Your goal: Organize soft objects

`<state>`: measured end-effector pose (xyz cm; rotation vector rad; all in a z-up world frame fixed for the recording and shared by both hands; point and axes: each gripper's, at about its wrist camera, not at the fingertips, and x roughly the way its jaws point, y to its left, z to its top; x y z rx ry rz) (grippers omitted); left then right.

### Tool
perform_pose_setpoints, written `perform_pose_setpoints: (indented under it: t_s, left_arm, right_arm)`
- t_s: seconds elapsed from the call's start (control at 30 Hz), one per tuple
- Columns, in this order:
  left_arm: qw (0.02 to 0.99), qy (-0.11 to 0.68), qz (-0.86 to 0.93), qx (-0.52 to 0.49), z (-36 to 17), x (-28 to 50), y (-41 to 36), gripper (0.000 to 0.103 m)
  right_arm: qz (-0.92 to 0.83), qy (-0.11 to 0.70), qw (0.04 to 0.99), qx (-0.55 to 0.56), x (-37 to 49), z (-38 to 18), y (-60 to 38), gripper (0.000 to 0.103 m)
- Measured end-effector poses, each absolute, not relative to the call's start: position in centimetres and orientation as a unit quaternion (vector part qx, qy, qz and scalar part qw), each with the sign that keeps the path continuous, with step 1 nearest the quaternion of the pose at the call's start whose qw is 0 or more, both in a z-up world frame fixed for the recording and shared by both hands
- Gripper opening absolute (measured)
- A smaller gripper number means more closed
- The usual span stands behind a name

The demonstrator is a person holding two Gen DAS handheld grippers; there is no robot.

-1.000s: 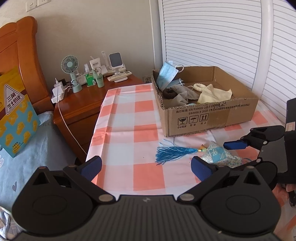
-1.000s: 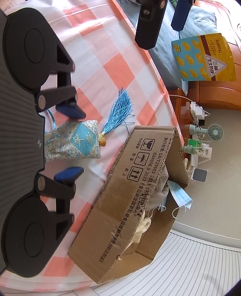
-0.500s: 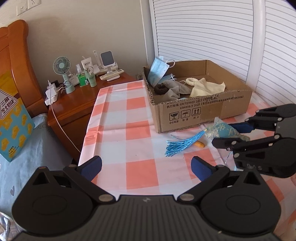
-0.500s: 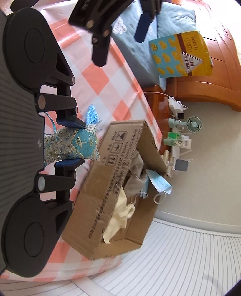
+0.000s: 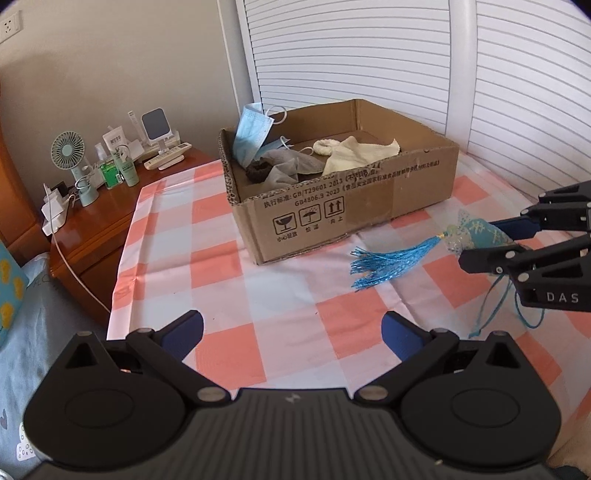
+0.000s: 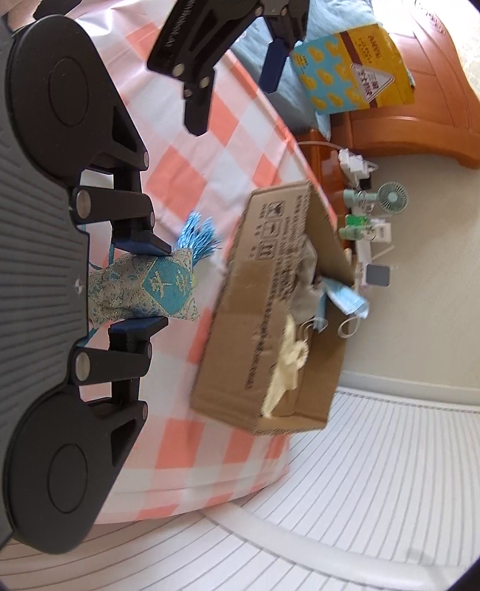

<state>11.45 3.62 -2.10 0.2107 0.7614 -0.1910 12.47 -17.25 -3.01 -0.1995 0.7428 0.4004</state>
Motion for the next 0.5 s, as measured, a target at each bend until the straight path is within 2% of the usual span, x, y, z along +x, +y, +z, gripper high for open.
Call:
perform_pose_setpoints:
  t_s: [0.27,0.43,0.5]
  left_arm:
    - [0.91,0.376,-0.135,0.112,-3.0,13.1,2.2,0.102]
    - [0.902,0.382,-0.159,0.122,-3.9,14.3,1.1,0.102]
    - [0.9,0.386,-0.162,0.12,-4.3,14.9,0.8,0.102]
  right_arm:
    - [0.124,0.401,0.904,-0.086,12.8,-5.7,-19.7,0.039]
    - [0.11,0.395,0.907,-0.092,12.8,-6.4,-19.9,0.041]
    - [0.095,0.39,0.911,-0.093,13.0,-6.5,-20.0,0.048]
